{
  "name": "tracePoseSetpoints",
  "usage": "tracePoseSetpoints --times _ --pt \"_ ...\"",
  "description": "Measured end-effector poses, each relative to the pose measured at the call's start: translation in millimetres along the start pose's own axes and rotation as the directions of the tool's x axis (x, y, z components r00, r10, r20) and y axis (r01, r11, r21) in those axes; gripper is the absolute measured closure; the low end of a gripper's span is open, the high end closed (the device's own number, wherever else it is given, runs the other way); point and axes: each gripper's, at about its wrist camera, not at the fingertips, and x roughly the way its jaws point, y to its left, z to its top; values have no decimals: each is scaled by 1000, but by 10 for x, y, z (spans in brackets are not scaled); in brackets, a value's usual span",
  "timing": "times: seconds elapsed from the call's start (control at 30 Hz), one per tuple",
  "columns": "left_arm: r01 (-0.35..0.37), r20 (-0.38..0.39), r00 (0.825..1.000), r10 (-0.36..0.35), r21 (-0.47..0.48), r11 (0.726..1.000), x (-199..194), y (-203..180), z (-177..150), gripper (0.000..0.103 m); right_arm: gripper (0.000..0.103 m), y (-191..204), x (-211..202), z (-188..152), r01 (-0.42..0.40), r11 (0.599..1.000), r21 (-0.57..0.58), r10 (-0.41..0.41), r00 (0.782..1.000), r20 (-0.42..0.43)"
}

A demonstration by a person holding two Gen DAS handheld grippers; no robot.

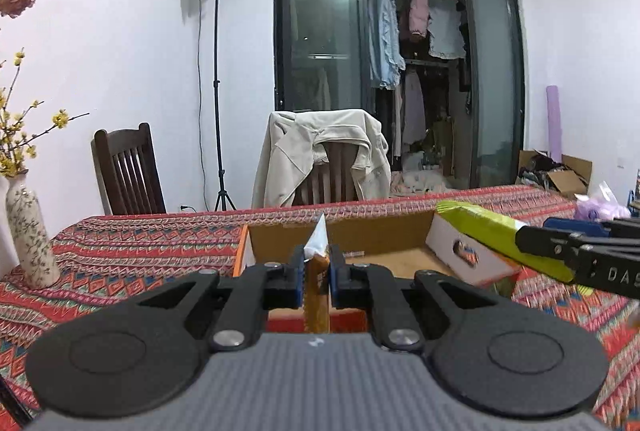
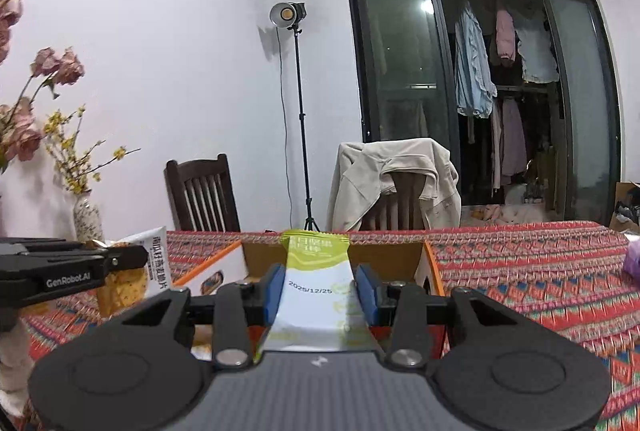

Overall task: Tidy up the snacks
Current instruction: 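Lower both packets into the cardboard box and open both grippers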

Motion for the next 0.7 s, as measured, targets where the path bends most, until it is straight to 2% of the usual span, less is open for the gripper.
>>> tracePoseSetpoints --times 0.13,0.3,0.5,0.6,0.7 --pt "-18 4 1000 18 -19 1000 288 -17 193 91 64 -36 315 209 14 1000 8 -13 1000 -15" --pt "-34 -30 999 32 -62 997 750 -3 309 91 64 -56 812 336 40 999 12 -40 998 -54" --pt "-66 -95 994 55 -122 990 1277 164 243 91 64 -180 1345 241 55 997 59 -49 994 -97" --pt "-65 -106 993 51 -133 989 1376 251 125 91 64 -249 1423 122 50 995 81 -41 993 -111" --pt "-38 -144 989 18 -141 989 1469 304 43 91 64 -315 1475 58 34 993 111 -18 989 -145"
